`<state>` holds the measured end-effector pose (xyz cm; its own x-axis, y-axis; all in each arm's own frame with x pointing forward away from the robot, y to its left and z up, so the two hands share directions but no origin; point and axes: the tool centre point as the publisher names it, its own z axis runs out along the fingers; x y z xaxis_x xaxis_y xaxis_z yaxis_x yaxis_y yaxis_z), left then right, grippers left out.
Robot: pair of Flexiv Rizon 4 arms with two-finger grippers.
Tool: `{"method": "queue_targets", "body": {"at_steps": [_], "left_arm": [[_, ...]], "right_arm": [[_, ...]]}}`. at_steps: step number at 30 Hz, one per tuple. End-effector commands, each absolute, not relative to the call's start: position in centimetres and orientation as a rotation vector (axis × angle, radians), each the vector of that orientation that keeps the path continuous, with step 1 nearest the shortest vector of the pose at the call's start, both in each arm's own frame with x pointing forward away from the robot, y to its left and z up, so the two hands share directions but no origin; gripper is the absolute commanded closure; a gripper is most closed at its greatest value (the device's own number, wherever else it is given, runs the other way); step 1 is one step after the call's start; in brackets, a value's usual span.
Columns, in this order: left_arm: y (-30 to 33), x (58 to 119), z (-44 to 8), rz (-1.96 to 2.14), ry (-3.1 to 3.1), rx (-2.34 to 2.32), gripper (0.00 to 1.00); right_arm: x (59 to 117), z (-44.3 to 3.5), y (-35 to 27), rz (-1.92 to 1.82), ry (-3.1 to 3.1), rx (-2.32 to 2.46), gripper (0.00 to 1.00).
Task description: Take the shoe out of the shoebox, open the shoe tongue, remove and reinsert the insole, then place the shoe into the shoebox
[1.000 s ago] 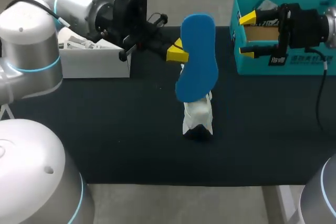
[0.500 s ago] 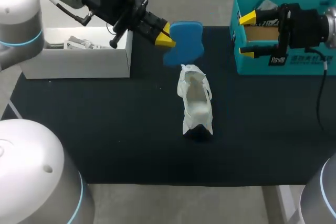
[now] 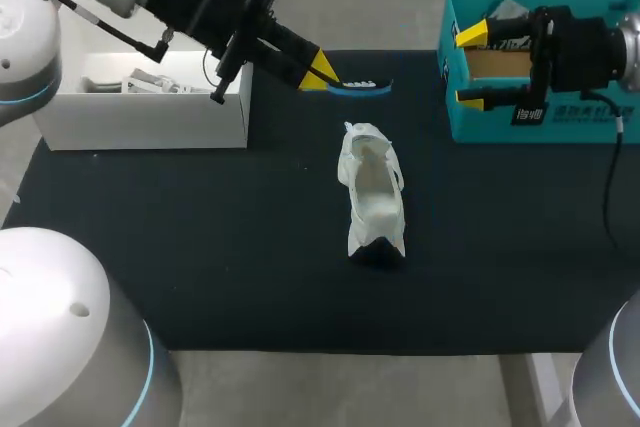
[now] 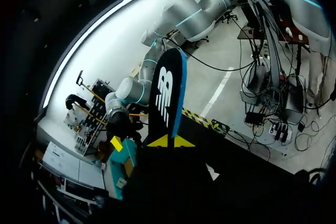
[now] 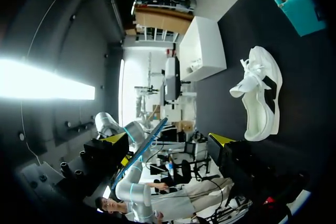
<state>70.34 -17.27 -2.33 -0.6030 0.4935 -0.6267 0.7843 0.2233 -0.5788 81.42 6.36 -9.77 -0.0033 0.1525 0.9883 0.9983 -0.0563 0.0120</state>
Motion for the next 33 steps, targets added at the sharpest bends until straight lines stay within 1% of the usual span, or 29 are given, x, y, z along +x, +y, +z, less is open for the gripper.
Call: {"method": "queue_targets", "body": {"at_steps": [1, 10, 16, 29, 31, 33], "left_arm": [[-17.0, 71.0, -3.6, -1.157, 1.871, 1.361, 1.0], [-17.3, 73.6, -4.8, -0.966, 1.546, 1.496, 1.0], [-18.4, 74.5, -6.0, -0.941, 1.509, 1.498, 1.0], [-24.1, 75.7, -9.3, -0.964, 1.467, 1.456, 1.0], [-24.9, 75.9, -9.5, -0.967, 1.47, 1.457, 1.0], [-25.7, 76.3, -9.7, -0.967, 1.469, 1.456, 1.0]], "right_arm": [[81.4, -9.8, 6.5, -1.181, -1.299, -1.364, 0.0], [81.4, -9.7, 6.5, -1.182, -1.307, -1.368, 0.0], [81.8, -9.4, 6.8, -1.189, -1.352, -1.401, 0.0], [83.0, -8.6, 8.4, -1.242, -1.364, -1.397, 0.0], [83.0, -8.5, 8.6, -1.244, -1.374, -1.395, 0.05], [82.9, -8.5, 9.0, -1.24, -1.382, -1.394, 0.22]]}}
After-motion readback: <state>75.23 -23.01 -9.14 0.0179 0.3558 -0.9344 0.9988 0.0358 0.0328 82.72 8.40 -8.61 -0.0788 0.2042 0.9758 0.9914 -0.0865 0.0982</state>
